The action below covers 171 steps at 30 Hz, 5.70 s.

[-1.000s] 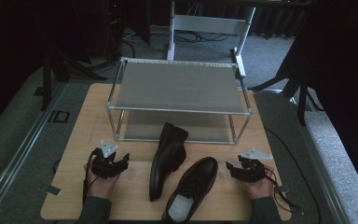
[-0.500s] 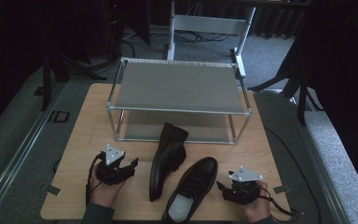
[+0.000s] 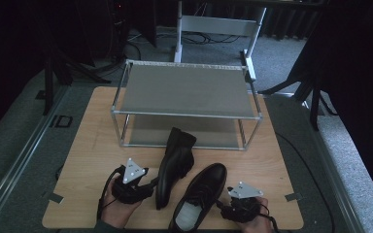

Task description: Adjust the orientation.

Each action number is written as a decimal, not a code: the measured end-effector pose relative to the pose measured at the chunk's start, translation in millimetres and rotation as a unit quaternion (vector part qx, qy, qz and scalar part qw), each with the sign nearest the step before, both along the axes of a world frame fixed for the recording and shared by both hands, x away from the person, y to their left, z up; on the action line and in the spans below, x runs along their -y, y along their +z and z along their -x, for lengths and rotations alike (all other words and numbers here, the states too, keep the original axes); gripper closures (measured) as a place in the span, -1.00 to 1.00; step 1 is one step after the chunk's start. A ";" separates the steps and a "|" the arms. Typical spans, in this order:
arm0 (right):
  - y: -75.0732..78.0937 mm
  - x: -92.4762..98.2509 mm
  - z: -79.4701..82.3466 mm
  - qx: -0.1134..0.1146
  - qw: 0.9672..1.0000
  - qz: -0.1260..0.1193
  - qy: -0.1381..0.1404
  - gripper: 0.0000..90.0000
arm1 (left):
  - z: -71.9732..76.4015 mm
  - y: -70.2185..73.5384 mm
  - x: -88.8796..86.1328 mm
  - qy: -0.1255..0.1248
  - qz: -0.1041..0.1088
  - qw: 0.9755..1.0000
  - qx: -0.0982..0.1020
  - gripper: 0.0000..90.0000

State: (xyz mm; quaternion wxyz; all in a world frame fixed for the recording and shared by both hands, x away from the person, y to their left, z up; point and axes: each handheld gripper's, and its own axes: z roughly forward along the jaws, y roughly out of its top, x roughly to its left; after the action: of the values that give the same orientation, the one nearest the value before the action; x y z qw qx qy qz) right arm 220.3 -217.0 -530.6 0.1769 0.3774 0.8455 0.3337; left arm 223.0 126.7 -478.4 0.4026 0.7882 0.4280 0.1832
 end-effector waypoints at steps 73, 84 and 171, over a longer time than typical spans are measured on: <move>64.5 57.5 19.1 0.010 0.997 -0.074 -0.021 -0.13 | 13.0 -48.7 146.3 -0.248 0.044 0.962 -0.108 0.46; 52.2 39.2 -14.0 -0.005 1.000 -0.001 0.023 0.64 | 9.0 -46.5 153.7 -0.231 0.038 0.967 -0.097 0.37; 40.4 5.6 -29.4 -0.034 0.988 -0.042 0.147 0.21 | -43.9 -18.4 -40.5 0.076 -0.005 0.997 -0.020 -0.27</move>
State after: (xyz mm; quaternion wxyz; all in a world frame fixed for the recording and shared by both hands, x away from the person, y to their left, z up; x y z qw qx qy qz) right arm 249.7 -222.6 -490.2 0.0808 0.2668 0.8828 0.3780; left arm 266.9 167.2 -496.8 0.3744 0.7590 0.4939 0.1996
